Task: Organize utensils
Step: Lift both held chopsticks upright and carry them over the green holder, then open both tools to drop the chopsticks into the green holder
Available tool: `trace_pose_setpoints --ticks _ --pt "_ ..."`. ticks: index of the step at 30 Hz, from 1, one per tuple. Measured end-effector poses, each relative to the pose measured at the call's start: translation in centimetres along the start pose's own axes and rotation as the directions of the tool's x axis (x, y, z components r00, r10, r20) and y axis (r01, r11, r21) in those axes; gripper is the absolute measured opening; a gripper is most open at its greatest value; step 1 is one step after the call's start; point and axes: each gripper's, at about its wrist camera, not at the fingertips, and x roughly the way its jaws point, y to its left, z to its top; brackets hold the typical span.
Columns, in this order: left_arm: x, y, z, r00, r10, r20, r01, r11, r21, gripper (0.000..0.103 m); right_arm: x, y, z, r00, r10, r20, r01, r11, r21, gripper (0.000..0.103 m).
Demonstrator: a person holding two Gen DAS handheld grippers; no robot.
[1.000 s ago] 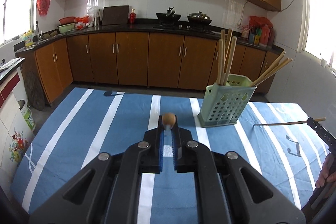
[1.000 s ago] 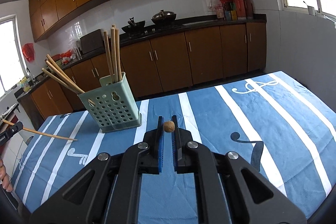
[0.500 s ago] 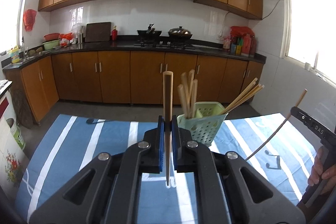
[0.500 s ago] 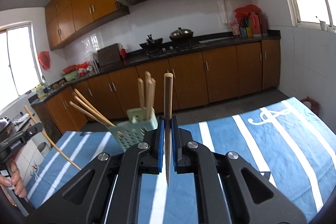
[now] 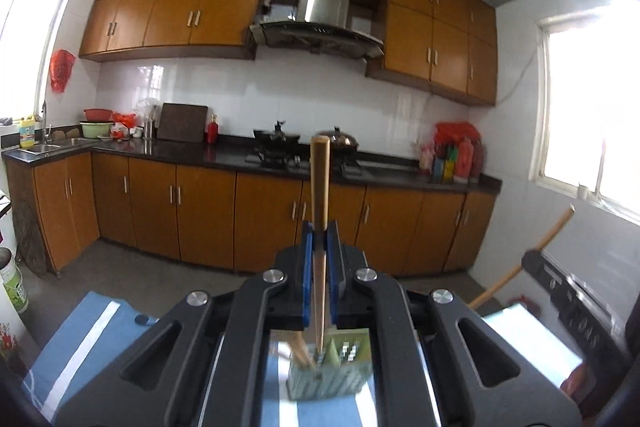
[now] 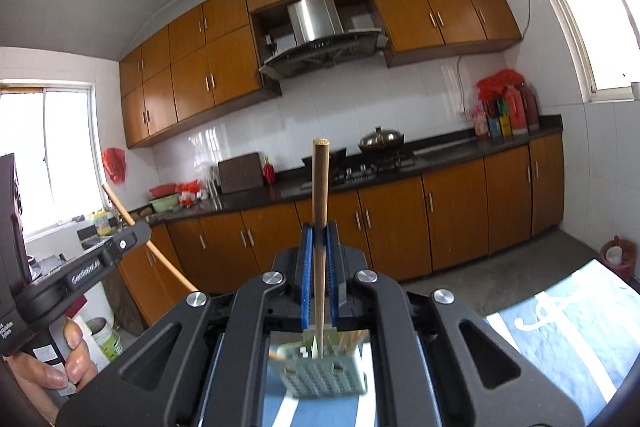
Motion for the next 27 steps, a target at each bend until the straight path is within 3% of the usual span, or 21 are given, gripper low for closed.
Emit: trace_pose_setpoints --ticks 4,11,22,24,26,27 --pt "2.6 0.0 -0.2 1.0 0.013 -0.007 -0.013 1.0 -0.024 0.008 2.4 -0.2 -0.6 1.0 -0.013 -0.007 0.013 1.0 -0.004 0.007" --pt "5.7 0.7 -2.6 0.997 -0.001 -0.075 -0.002 0.999 -0.038 0.008 5.8 -0.8 -3.1 0.995 -0.017 -0.1 0.018 1.0 0.011 0.007" --pt "8.3 1.4 -5.7 0.988 -0.002 -0.155 -0.005 0.999 -0.042 0.008 7.4 -0.6 -5.2 0.982 -0.019 -0.186 0.018 1.0 -0.007 0.008" --pt "8.1 1.6 -5.5 0.988 -0.006 -0.155 -0.002 0.999 -0.051 0.013 7.2 -0.7 -5.0 0.982 -0.026 -0.186 0.025 1.0 -0.008 0.012" --pt "7.6 1.8 -5.2 0.99 -0.004 -0.143 -0.004 0.998 -0.056 0.022 6.7 -0.8 -4.7 0.984 -0.03 -0.175 0.029 1.0 -0.006 0.033" --pt "7.2 1.8 -5.0 0.991 -0.004 -0.134 -0.004 0.998 -0.057 0.027 6.2 -0.8 -4.5 0.986 -0.032 -0.162 0.031 0.999 -0.007 0.035"
